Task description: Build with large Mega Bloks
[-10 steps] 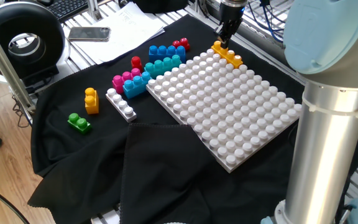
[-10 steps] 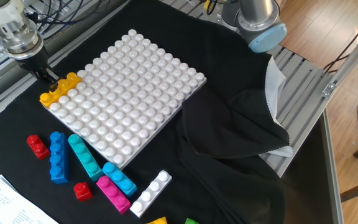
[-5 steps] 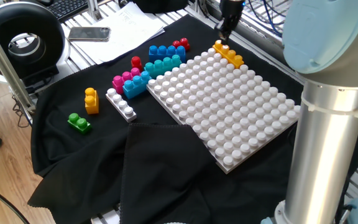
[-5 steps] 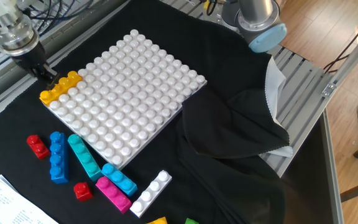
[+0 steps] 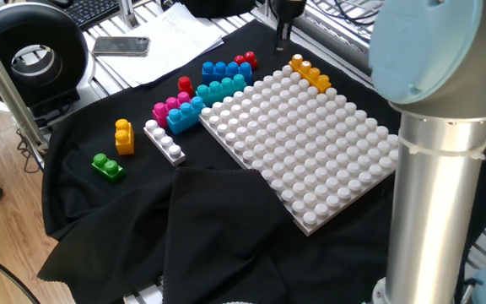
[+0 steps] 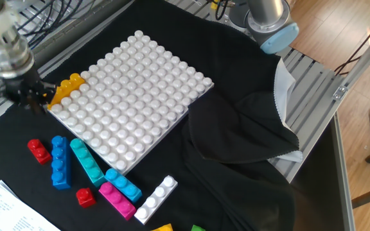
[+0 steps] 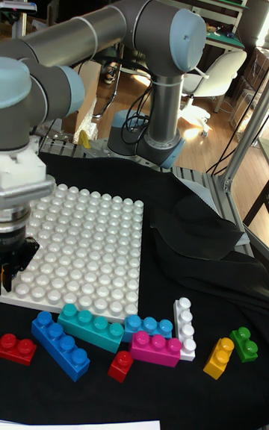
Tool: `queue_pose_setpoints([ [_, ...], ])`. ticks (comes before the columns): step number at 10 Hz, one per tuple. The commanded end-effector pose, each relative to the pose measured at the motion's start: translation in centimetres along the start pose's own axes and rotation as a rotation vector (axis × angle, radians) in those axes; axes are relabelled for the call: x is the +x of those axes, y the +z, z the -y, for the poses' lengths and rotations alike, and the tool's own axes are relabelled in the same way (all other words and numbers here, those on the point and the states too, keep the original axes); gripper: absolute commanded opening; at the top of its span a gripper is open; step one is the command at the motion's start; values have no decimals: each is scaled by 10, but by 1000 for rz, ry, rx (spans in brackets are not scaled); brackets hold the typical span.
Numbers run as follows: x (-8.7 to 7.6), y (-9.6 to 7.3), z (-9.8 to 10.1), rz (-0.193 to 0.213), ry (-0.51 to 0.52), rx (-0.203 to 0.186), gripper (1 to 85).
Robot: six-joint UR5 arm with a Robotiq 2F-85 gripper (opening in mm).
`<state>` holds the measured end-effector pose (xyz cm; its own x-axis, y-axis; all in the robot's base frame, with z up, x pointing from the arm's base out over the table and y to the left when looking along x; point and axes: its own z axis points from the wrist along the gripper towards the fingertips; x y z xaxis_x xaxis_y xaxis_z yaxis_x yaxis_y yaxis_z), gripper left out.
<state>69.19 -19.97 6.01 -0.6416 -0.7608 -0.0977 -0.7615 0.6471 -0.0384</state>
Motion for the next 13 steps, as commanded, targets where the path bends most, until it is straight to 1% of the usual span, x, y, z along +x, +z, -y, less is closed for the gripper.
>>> queue_pose_setpoints([
  [1,-17,23,16,15,-309,27,850],
  [2,-20,27,18,21,-351,33,850],
  [3,-22,30,17,22,-375,30,850],
  [5,-25,35,20,24,-440,40,850],
  [6,-30,37,19,31,-470,40,850],
  [7,-41,40,20,44,-517,41,850],
  [8,-47,43,21,46,-551,49,847],
  [10,-58,54,19,57,-580,47,810],
  [11,-62,57,17,68,-583,42,810],
  [13,-66,60,16,72,-583,42,777],
])
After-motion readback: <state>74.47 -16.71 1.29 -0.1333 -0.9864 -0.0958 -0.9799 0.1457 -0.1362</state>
